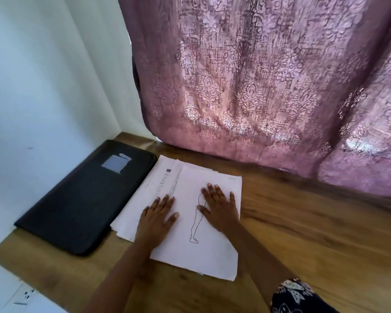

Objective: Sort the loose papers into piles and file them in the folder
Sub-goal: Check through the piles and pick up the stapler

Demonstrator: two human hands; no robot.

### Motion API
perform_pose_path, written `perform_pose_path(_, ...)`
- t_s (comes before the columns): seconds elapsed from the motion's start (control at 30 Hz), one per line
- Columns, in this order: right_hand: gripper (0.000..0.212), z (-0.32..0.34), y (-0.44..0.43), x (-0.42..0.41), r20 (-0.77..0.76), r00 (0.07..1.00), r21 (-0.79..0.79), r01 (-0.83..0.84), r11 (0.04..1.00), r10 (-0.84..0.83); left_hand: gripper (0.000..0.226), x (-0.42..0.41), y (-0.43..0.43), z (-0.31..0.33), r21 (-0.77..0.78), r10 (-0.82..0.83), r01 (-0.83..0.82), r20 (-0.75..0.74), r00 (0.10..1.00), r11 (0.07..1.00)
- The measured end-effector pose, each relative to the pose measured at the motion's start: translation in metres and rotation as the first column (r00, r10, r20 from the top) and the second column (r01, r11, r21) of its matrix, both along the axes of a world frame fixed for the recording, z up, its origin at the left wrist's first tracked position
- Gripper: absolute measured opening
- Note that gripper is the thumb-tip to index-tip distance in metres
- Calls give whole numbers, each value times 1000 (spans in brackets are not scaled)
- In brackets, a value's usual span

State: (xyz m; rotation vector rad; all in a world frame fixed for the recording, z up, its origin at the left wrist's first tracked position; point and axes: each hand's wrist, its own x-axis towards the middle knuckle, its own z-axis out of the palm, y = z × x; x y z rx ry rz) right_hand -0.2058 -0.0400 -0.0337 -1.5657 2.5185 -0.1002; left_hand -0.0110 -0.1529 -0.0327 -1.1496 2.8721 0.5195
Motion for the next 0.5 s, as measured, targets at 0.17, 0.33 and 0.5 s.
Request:
perform_pose_path(0.17, 62, -10, -3, -13, -2, 991, -30, 134, 991, -134, 90, 5, -5, -5, -18, -58, 59, 38, 998, 998)
perform_pose_path(0.33, 62, -9, 4, 1, -30, 999, -85, 18, 996, -21, 84, 9, -10, -7, 45, -152, 152, -10, 988, 987)
perform_pose_path(0.5, 64, -14, 3, 4, -23, 1000, -77, 6, 997, -8, 93, 15, -22, -3, 67, -283, 278, 82, 955, 958)
